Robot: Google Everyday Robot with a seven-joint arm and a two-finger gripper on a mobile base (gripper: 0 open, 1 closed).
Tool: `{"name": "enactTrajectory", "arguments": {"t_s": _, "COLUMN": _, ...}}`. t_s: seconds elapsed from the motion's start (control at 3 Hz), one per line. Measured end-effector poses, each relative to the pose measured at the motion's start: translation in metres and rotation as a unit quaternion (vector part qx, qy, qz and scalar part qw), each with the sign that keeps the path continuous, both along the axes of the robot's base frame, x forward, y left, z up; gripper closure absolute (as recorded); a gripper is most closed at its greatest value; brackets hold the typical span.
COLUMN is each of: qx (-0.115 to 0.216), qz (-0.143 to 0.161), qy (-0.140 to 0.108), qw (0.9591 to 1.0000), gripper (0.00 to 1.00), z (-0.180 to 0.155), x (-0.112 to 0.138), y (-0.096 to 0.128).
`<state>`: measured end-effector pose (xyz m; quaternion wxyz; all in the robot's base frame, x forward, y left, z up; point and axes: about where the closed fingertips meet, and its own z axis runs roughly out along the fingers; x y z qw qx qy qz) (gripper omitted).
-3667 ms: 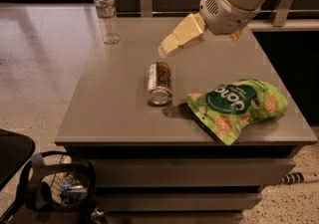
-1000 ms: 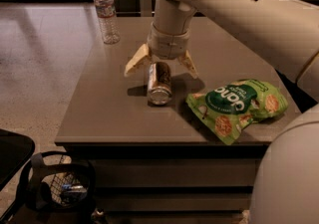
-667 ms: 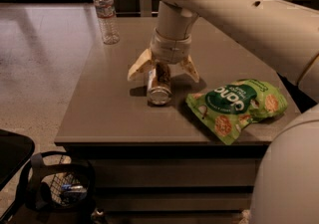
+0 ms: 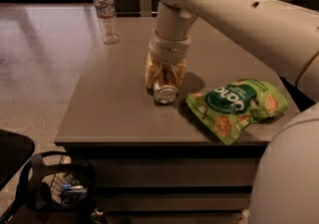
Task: Place orange can upright
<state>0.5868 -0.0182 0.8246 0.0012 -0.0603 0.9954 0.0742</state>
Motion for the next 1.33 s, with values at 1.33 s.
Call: {"name": "enactTrajectory", "arguments": {"t_s": 1.33, "qx": 0.02, "qz": -0.007, "qy": -0.069, "qw": 0.9974, "gripper": 1.0, "z": 0.02, "x": 0.008, "y": -0.019}}
